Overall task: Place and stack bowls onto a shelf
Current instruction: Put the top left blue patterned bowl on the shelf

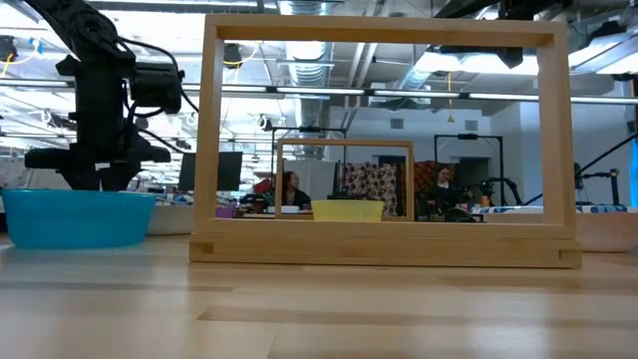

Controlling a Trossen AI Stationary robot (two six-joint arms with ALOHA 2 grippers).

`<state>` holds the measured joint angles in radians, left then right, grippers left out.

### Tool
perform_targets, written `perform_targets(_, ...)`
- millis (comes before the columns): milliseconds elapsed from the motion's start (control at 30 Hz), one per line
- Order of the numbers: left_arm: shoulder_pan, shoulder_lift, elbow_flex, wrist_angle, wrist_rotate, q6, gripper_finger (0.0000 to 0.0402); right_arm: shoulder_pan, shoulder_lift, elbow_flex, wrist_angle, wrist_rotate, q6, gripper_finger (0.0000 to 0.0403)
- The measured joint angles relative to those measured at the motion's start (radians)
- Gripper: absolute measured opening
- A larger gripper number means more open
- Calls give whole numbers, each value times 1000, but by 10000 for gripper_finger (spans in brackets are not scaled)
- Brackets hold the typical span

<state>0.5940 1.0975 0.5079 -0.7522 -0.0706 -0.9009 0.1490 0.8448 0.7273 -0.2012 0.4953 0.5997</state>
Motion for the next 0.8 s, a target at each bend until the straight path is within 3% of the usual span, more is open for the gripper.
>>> perform_targets(100,7,-5,2,-4,33,8,37,0,0,0,0,0,19,248)
perform_targets(167,14,-26,5,3,56,23,13,0,0,0,0,-1,28,248)
perform_targets(333,55,-95,76,-106,111,95,7,1,0,0,8,-1,28,248)
perform_targets(567,37,-159,298,-328,164,172,1,2,0,0,25,-23,31,248)
perform_targets(800,-109,-125,475,-247,147,114,0,1,0,0,98,-25,31,248)
